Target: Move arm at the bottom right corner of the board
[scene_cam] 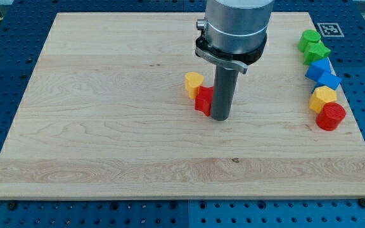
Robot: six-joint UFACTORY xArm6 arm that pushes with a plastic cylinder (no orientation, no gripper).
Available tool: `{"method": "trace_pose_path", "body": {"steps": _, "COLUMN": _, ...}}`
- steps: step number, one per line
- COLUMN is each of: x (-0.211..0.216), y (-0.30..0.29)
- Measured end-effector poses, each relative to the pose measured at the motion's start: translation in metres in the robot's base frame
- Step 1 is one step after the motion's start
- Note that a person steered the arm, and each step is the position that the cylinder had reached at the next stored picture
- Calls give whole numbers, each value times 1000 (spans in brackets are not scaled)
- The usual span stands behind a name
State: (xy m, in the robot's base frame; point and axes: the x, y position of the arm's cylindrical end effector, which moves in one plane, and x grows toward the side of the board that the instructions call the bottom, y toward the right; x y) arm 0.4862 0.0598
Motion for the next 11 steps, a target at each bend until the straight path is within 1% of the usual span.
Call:
{"method": "trace_pose_path", "body": {"steps": 2, "x": 36, "y": 3}}
{"method": "trace_pose_path", "body": {"steps": 4, "x": 85, "y": 53}}
{"method": "trace_pose_path", "body": {"steps": 5, "x": 94, "y": 69}}
{"method": "trace_pose_path", "body": {"steps": 6, "x": 97, "y": 69}}
{"method": "trace_pose_path", "body": {"steps": 7, "x": 120, "y": 83}}
{"method": "trace_pose_path", "body": {"steps": 8, "x": 131, "y": 103}}
{"method": "trace_pose_path", "body": {"steps": 9, "x": 132, "y": 135}}
{"method": "trace_pose_path", "body": {"steps": 11, "x": 132, "y": 217}}
